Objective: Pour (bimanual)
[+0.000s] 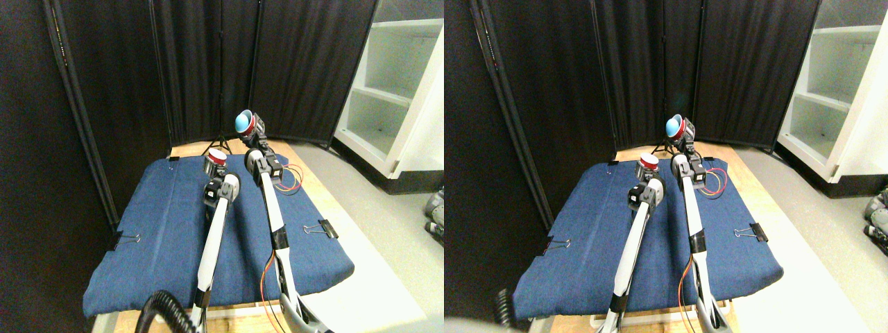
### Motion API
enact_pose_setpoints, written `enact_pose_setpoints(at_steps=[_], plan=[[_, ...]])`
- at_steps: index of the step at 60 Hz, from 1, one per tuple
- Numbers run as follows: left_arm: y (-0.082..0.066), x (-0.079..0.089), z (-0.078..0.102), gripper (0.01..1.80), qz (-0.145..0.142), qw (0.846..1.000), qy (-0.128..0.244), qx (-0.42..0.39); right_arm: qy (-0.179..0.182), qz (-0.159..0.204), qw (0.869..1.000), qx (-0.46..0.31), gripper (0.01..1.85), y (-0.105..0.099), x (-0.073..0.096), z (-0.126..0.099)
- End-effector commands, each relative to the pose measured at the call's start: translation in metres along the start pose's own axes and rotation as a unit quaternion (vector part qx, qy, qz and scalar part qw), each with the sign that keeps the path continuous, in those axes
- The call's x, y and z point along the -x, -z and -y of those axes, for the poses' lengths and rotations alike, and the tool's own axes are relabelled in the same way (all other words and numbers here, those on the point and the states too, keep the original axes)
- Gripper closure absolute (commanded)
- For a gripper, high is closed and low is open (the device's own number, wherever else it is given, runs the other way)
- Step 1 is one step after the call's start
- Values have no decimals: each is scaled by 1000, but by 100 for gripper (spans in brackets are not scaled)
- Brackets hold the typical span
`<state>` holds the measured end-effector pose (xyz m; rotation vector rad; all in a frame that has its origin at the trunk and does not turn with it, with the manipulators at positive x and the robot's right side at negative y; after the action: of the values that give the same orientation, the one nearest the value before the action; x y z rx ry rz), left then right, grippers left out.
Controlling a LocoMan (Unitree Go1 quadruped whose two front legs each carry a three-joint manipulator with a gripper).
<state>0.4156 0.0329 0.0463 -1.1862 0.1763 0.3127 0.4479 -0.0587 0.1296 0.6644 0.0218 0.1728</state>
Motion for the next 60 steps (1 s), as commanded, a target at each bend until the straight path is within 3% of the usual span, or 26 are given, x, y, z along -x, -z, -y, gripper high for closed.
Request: enact_pose_setpoints(at_steps=[1, 22, 47, 60], plan=[[-1, 3, 9, 180, 4, 1000, 15, 12, -27, 6, 999, 20, 185, -9, 1, -11], [1, -2, 13, 180, -9, 1000, 17, 21, -26, 5, 1000, -11, 185, 2, -4, -14], [5, 2, 38, 180, -48, 998, 35, 13, -23, 3, 1000, -15, 185, 12, -5, -14], [5, 3, 41, 180, -56, 998, 28, 14, -17, 3, 1000, -13, 185, 12, -6, -15]])
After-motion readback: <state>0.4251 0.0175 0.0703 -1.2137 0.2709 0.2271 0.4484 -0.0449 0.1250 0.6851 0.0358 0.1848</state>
